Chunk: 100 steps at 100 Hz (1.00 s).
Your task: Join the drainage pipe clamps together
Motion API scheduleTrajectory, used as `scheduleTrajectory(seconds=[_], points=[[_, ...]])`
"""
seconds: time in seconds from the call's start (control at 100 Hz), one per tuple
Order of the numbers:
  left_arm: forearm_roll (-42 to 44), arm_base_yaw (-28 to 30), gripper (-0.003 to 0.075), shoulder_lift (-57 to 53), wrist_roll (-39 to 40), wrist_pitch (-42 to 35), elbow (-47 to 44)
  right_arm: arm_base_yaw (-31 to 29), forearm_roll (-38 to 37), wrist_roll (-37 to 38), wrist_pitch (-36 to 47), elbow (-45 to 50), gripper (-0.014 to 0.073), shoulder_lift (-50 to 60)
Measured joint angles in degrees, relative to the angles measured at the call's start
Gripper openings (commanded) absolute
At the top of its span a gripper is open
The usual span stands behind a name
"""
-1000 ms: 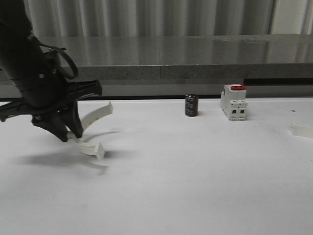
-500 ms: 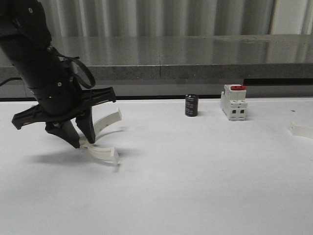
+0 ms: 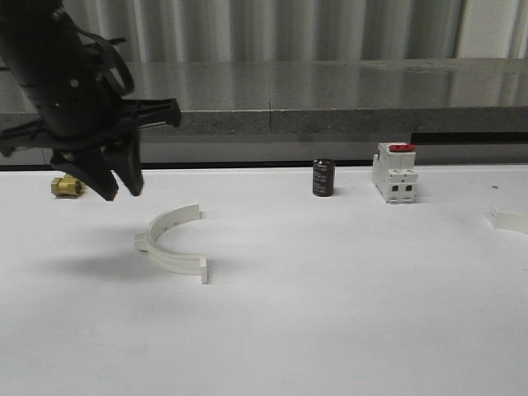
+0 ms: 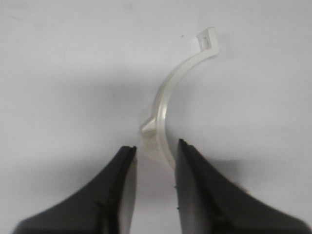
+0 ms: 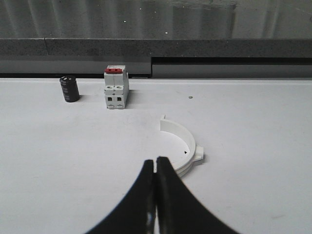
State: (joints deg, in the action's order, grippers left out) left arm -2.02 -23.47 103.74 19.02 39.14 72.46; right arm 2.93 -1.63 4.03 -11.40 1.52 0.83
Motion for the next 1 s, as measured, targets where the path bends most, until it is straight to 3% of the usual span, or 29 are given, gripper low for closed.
scheduleTrajectory(seconds=[0.27, 0.6, 0.84, 1.0], points=[[13.4, 0.1, -0.0021, -9.9, -0.5, 6.9, -1.4, 0.0, 0.0, 0.0, 0.0, 0.0, -0.0067, 0.0], [5.2, 9.3, -0.0021, -25.7, -14.2, 5.8, -10.3, 0.0, 0.0, 0.0, 0.0, 0.0, -0.0067, 0.0], [2.6, 17.4, -0.0021, -37.9, -17.5, 3.7, -18.5, 0.0, 0.0, 0.0, 0.0, 0.0, -0.0067, 0.0], [2.0, 19.1, -0.0021, -48.1, -18.2, 1.9, -25.0, 0.0, 0.0, 0.0, 0.0, 0.0, -0.0067, 0.0]])
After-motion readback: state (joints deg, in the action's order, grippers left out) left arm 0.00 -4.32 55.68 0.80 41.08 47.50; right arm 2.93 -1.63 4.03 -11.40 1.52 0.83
